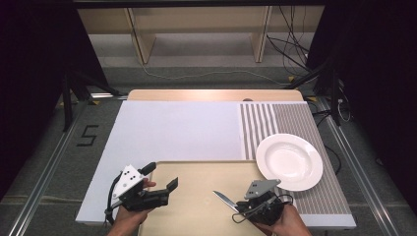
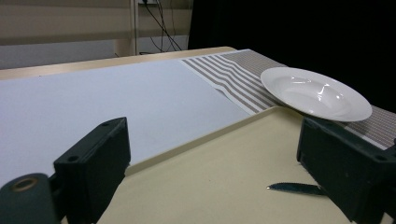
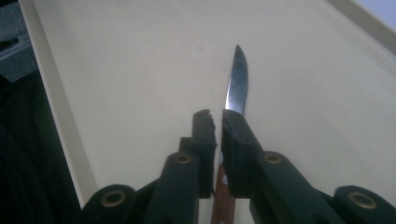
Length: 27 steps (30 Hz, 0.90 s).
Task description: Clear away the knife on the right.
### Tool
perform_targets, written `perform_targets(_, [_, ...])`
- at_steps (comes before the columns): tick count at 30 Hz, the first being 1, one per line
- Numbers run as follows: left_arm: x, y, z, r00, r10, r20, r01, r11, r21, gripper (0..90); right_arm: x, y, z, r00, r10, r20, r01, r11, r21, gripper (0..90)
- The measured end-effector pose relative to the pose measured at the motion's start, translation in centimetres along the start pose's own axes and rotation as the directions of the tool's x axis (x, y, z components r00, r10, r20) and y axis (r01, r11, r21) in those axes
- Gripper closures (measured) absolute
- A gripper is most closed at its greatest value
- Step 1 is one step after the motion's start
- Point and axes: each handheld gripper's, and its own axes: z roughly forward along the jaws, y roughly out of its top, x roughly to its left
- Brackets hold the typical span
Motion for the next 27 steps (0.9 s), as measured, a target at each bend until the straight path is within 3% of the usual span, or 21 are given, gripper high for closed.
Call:
perform_targets(10, [0.0,0.0,0.0,1.0000,0.001,-0.001,-0.001,1.0000,0.002,9.5,0.8,-0.1,2.0,0.9965,-0.082,-0.014,0.083,0.991,0.106,90.0])
perform_targets(18, [0.0,0.0,0.0,1.0000,0.002,-0.002,-0.002,1.0000,0.003,9.6,1.1,-0.3,2.8,0.9952,-0.098,-0.007,0.097,0.984,0.152,90.0])
perform_targets(27, [0.0,0.0,0.0,1.0000,0.001,-0.002,-0.001,1.0000,-0.001,9.6,0.7,-0.5,2.8,0.9963,-0.084,0.018,0.079,0.981,0.178,90.0])
